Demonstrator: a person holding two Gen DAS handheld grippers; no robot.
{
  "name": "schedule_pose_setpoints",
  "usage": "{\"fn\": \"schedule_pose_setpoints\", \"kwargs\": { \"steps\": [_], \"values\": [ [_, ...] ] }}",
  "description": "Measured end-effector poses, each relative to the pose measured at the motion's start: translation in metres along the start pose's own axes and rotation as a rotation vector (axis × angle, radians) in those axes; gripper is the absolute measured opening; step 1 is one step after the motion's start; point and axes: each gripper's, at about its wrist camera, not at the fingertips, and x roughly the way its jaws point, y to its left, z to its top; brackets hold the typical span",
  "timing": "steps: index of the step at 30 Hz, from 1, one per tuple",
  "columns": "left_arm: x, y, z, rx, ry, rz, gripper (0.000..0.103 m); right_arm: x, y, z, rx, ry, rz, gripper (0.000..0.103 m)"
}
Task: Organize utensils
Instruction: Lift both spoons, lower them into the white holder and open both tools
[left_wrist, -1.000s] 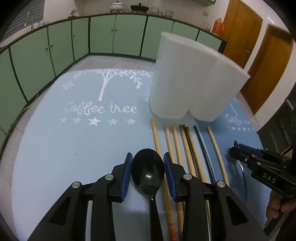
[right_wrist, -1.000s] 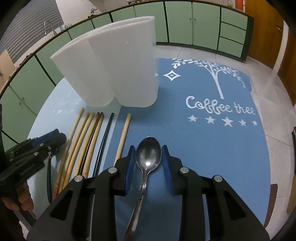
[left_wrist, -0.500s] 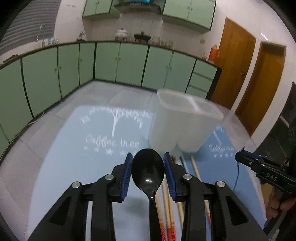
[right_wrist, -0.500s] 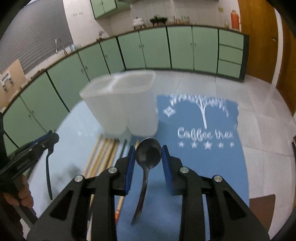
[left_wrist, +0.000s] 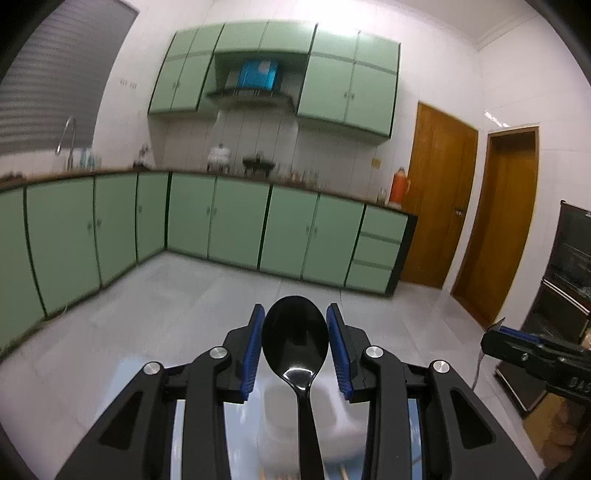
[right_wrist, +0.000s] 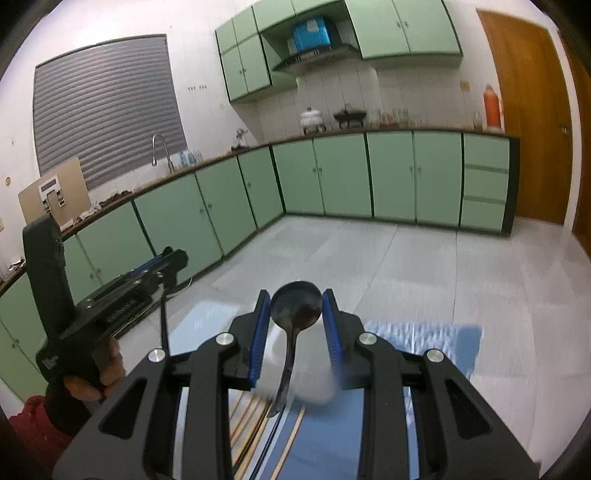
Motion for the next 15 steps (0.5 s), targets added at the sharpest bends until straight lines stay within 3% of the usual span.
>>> {"fn": "schedule_pose_setpoints", "kwargs": {
  "steps": [7,15],
  "values": [
    [0.051,0.000,0.012,0.007,-0.071,0.008,0.034,0.052,-0.008,0.021,-0.028,-0.010,-0.041,0.027],
    [0.083,0.008,-0.018,-0.009,-0.017,-0.005,0.034,0.104,-0.014,-0.002,-0.034,0.078,-0.060,0.027]
  ]
}}
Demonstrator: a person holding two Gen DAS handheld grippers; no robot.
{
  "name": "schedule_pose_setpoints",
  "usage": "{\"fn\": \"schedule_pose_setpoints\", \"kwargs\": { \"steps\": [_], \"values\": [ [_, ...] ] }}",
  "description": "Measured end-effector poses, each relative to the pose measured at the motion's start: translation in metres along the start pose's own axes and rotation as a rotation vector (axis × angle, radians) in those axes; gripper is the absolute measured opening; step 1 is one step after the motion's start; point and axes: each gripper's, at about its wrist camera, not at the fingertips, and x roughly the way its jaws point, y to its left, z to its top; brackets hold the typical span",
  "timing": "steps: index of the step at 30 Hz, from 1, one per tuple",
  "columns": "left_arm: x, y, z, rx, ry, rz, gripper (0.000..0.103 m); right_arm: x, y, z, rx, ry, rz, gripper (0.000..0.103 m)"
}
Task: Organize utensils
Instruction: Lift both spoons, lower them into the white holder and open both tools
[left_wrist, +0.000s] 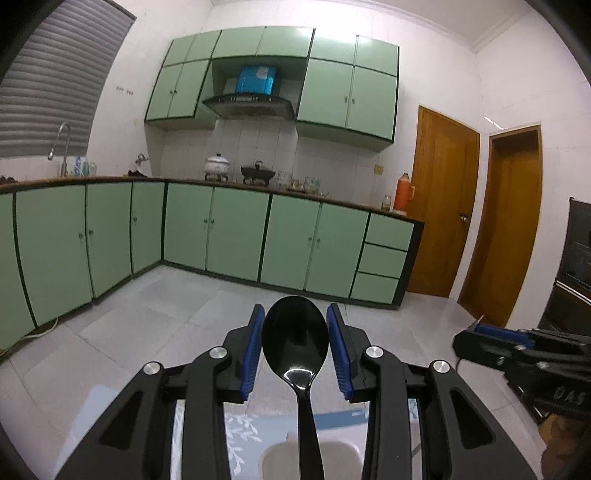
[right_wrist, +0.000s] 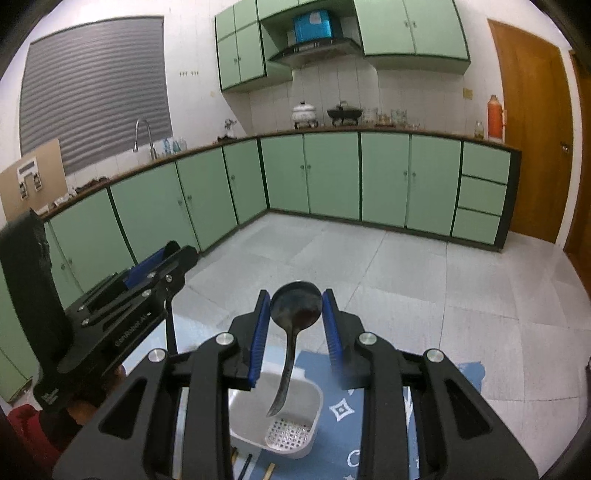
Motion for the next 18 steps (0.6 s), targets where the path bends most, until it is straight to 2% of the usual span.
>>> {"fn": "schedule_pose_setpoints", "kwargs": {
  "steps": [7,12,18],
  "values": [
    [0.000,0.008,-0.029,-0.003,0.081,0.001,0.035,0.016,0.010,-0.029,-0.009,0.082,0.011,0.028],
    [-0.013,0.012,-0.027,-0.003,0.093,0.018,0.041,0.006,0.012,-0.036,0.017,0.073,0.001,0.032],
    [-0.043,0.010,-0.022,-0.001,0.112,0.044,0.052,-0.033,0.004,-0.047,0.062,0.029,-0.026,0.054]
  ]
}}
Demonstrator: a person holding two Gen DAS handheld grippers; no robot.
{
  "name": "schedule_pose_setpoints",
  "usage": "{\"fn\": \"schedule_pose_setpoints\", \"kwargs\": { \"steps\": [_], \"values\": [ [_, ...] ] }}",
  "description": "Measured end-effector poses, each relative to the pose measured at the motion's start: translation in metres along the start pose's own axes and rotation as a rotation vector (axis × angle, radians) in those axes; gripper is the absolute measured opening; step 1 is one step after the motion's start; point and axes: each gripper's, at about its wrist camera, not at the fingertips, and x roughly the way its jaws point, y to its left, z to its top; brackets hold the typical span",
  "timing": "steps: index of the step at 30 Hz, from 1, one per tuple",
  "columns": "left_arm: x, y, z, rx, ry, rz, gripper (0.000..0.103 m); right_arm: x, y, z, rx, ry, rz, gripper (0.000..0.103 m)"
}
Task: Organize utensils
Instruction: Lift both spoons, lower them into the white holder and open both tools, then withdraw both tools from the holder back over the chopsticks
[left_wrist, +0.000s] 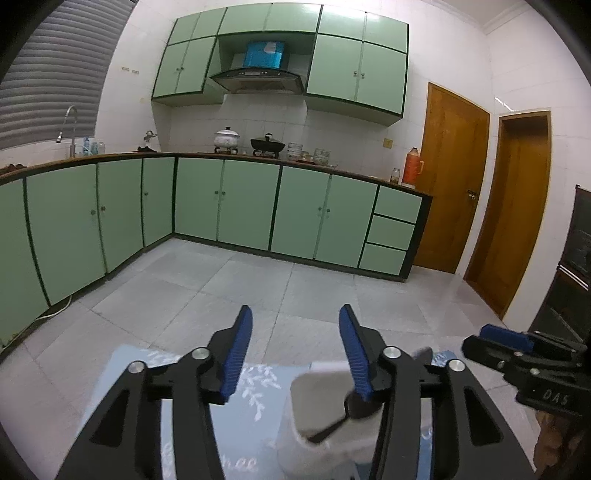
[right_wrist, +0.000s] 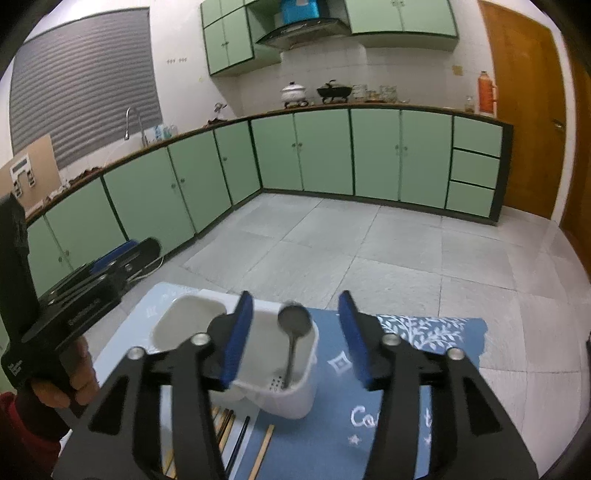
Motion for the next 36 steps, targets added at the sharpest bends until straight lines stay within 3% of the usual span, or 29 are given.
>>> {"fn": "schedule_pose_setpoints", "kwargs": {
  "steps": [4,8,20,30,36],
  "values": [
    [-0.032,-0.002,-0.011,0.001,0.035,0.021,0.058,-0.029,-0.001,-0.023,0.024,-0.015,-0.034,0.076],
    [-0.062,-0.001,-0.035,-0.001,0.099,0.028,0.063,-0.057,0.005,-0.058,0.039,-0.004,-0.063,0.085],
    [-0.131,0.002,-0.134,0.025,0.284,0.074,0.066,-0.106,0.034,-0.164,0.066,0.053,-0.116,0.086],
    [-0.149,0.001,-0.185,0.005,0.364,0.104,0.066,-0.109,0.055,-0.221,0.059,0.114,-0.140,0.071],
    [-0.154,0.000,-0.195,0.018,0.388,0.103,0.065,-0.100,0.068,-0.242,0.052,0.184,-0.117,0.052]
  ]
}}
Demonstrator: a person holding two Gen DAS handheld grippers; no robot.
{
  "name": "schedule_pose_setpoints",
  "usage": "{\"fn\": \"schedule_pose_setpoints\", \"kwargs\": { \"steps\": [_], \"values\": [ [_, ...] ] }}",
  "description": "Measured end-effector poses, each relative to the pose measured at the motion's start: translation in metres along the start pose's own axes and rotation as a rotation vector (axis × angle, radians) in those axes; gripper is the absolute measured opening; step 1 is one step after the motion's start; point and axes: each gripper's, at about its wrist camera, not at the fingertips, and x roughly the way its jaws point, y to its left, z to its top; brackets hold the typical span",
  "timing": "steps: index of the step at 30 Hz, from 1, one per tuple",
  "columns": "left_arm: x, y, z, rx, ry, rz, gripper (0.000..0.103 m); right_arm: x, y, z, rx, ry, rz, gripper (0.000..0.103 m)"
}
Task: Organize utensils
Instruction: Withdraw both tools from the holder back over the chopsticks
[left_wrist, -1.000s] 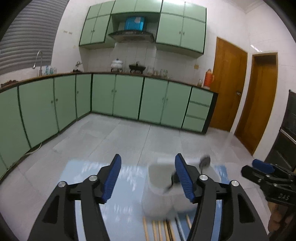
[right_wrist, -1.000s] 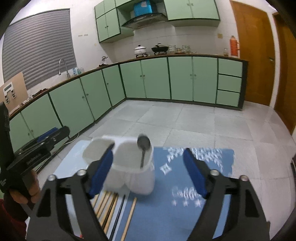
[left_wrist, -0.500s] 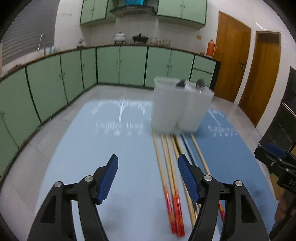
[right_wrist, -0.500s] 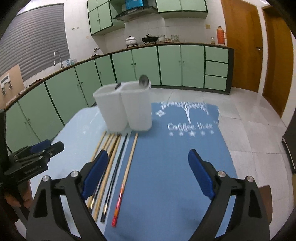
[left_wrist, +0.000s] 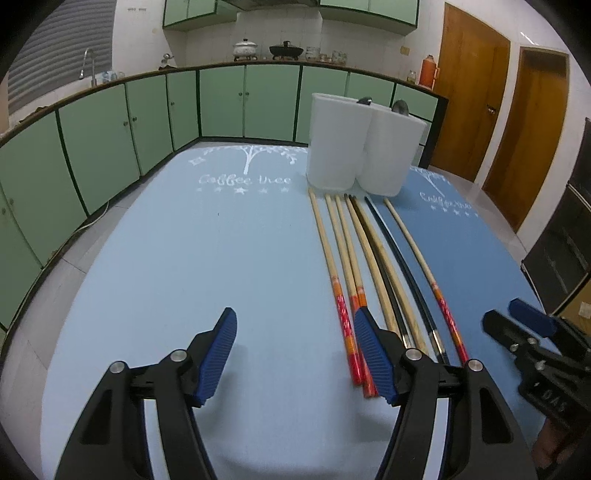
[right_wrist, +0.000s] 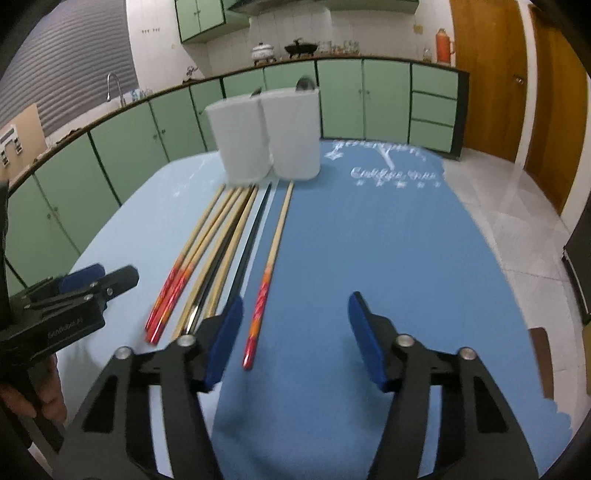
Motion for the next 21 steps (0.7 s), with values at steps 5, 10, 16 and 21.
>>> {"fn": "schedule_pose_setpoints", "kwargs": {
  "steps": [5,10,16,21],
  "values": [
    [-0.003,0.001,-0.009,0.001,0.014,-0.008,0.065,0.006,0.006,-0.010,-0.015,0.044,0.018,0.038],
    [-0.002,-0.004,-0.016,0.015,0.035,-0.023,0.065,0.012,0.014,-0.017,-0.035,0.068,0.024,0.032],
    [0.003,-0.007,-0.023,0.024,0.066,-0.022,0.064,0.012,0.017,-0.018,-0.061,0.070,0.009,0.023],
    [0.006,-0.010,-0.027,0.041,0.079,-0.011,0.064,0.011,0.010,-0.016,-0.047,0.077,-0.014,0.010]
  ]
}}
